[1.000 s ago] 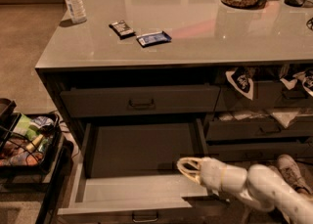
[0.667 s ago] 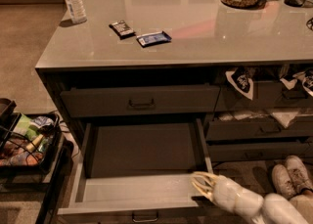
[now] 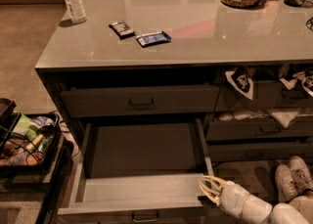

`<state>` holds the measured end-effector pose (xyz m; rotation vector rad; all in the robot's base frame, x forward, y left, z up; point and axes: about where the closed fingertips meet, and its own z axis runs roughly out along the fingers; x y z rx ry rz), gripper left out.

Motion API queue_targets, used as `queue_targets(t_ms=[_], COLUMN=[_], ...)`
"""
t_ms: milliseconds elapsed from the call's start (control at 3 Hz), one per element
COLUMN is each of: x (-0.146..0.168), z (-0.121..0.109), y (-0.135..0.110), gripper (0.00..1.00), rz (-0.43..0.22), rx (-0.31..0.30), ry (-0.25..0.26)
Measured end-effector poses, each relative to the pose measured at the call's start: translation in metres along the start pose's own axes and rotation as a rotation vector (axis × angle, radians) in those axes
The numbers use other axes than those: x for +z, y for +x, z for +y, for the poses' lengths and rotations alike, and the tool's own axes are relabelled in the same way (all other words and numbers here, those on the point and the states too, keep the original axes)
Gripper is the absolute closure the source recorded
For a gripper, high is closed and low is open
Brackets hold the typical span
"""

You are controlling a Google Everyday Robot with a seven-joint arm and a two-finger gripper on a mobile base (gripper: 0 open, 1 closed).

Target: Open middle drawer

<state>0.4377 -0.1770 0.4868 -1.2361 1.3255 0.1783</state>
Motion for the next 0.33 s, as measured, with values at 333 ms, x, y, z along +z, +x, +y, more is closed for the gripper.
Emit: queue_targets(t_ms=[333], x=[0.0], z=[0.0], y=[0.0], gripper=[0.81], rz=[0.0], rx=[0.0], ry=[0.0])
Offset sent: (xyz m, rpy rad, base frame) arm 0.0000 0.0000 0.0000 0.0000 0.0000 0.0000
